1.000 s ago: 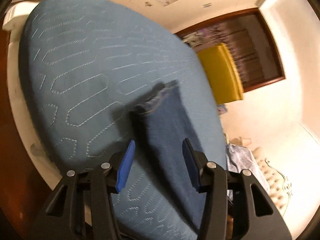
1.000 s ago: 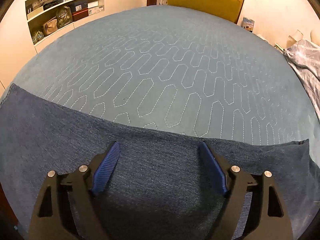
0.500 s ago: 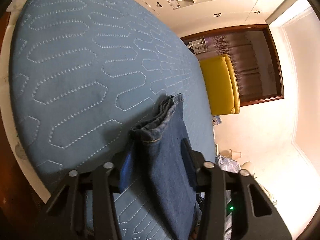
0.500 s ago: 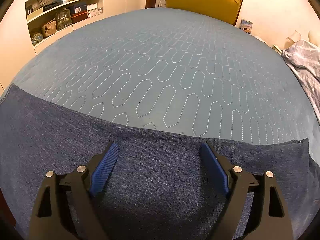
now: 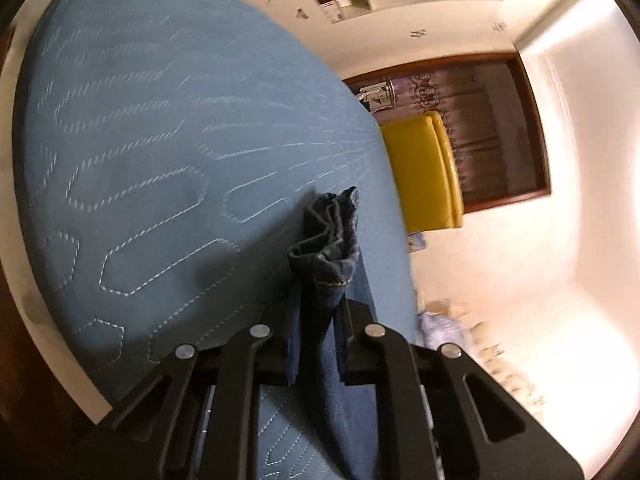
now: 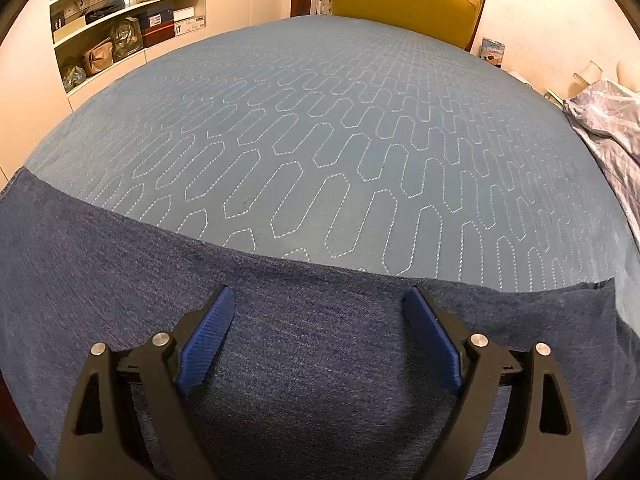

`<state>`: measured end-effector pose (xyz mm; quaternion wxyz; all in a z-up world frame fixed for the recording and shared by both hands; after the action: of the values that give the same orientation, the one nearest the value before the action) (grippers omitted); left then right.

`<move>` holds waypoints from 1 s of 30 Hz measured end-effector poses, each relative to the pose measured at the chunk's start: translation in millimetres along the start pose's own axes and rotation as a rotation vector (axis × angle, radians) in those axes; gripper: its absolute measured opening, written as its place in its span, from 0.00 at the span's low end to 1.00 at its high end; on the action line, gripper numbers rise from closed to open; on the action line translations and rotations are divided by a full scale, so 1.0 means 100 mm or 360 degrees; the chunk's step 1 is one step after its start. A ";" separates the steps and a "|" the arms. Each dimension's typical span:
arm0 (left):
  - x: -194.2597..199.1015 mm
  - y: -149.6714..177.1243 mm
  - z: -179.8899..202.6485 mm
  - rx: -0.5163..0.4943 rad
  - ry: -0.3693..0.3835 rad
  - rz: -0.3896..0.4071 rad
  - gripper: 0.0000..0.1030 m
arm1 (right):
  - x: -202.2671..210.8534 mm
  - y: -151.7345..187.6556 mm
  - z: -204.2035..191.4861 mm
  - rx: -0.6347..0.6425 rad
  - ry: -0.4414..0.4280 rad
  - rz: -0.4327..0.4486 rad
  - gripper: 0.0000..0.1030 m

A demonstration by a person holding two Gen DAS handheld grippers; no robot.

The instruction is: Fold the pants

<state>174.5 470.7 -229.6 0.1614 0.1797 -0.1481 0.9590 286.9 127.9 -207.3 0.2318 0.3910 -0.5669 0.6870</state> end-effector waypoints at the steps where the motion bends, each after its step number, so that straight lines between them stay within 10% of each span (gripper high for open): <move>1: 0.01 0.01 0.09 -0.0083 -0.0058 0.0013 0.13 | 0.01 -0.03 0.00 0.0010 0.0010 -0.0019 0.84; 5: 0.05 0.12 0.51 -0.0443 -0.0281 0.0077 0.10 | 0.23 -0.33 -0.23 -0.0053 -0.0254 -0.0095 0.84; 9: 0.06 0.43 1.05 -0.0875 -0.0496 0.0149 0.09 | 0.28 -0.47 -0.67 -0.0296 -0.0934 -0.0396 0.85; 16: -0.30 1.61 2.15 -0.1763 -0.0709 0.0207 0.09 | 0.29 -0.43 -0.71 -0.0810 -0.1615 -0.0675 0.86; 26: -1.18 3.99 1.99 -0.2678 -0.0756 -0.0068 0.17 | 0.26 0.56 0.49 -0.1104 -0.1504 -0.0570 0.86; 28: -1.20 4.16 1.85 -0.2848 -0.0836 0.0012 0.53 | 0.25 0.59 0.49 -0.1079 -0.1536 -0.0541 0.85; 30: -1.13 4.20 1.81 -0.2954 -0.0849 0.0117 0.66 | 0.25 0.59 0.45 -0.1055 -0.1526 -0.0537 0.85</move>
<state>175.9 -0.4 -207.8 0.1700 0.1879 -0.8842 0.3923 239.6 66.5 -220.8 0.1658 0.6482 -0.7223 0.1750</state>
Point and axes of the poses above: each gripper's, at about its wrist camera, not at the fingertips, and x roughly against the way its jaws point, z to its right, y to its underside, the point moved 6 cm from there along -x, roughly the way its jaws point, and after that the axes turned 2 degrees about z, right-handed, at the moved point
